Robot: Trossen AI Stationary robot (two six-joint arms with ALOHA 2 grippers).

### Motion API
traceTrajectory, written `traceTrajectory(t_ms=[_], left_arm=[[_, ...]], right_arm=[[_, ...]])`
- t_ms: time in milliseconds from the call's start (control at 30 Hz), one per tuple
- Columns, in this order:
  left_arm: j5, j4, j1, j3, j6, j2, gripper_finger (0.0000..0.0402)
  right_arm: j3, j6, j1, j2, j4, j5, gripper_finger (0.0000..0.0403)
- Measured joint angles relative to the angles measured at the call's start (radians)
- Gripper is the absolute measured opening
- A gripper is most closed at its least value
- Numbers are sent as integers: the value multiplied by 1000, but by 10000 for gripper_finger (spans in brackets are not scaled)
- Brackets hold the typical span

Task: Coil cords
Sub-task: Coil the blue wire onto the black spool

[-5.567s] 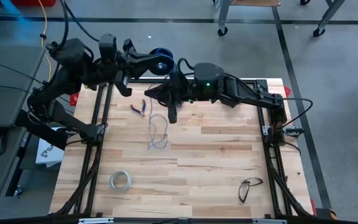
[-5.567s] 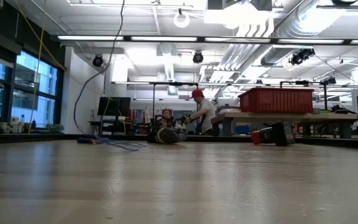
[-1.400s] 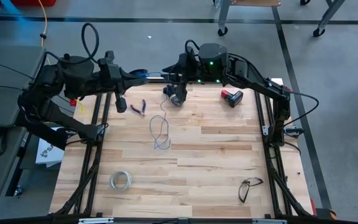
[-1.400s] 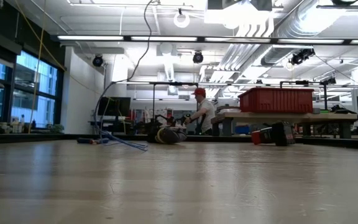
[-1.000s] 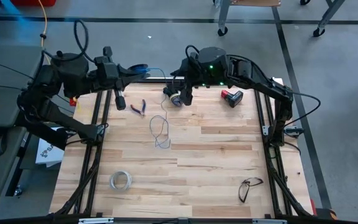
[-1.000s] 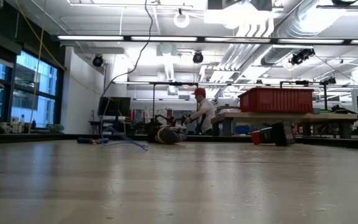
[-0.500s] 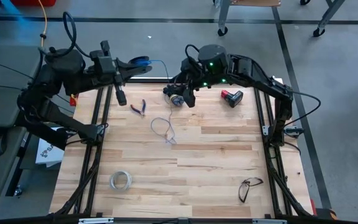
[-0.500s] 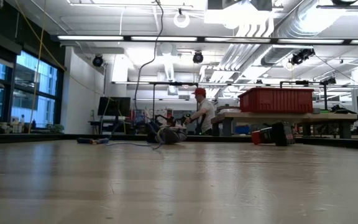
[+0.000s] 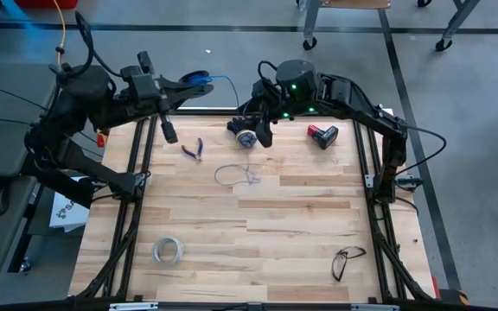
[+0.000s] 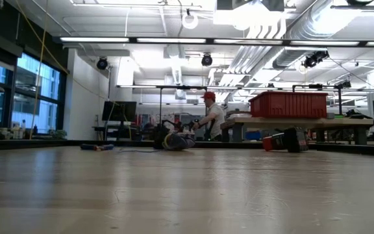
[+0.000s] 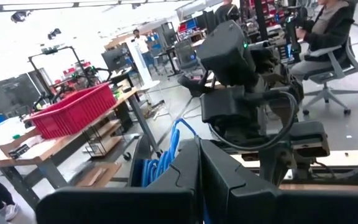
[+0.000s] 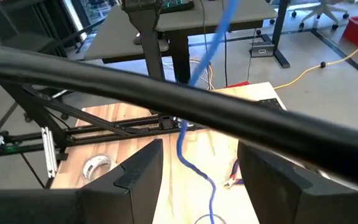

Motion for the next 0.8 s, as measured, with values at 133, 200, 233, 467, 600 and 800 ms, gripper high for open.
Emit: traceTrajectory(t_ms=[133,200,233,467,600,800], left_arm=[[-1,1,0,0,0,1,1],[-14,8,0,0,0,0,1],[-22,8,0,0,0,0,1],[-42,7,0,0,-10,0,1],[-44,6,0,0,-7,0,1],[-47,5,0,0,16,0,1]], right_arm=[[0,-26,0,0,0,-1,201],[0,-32,0,0,-1,-1,201],[0,-45,0,0,-2,-1,201],[0,-71,0,0,-5,-1,201],[0,-103,0,0,-15,14,201],[0,-137,0,0,-28,66,198]])
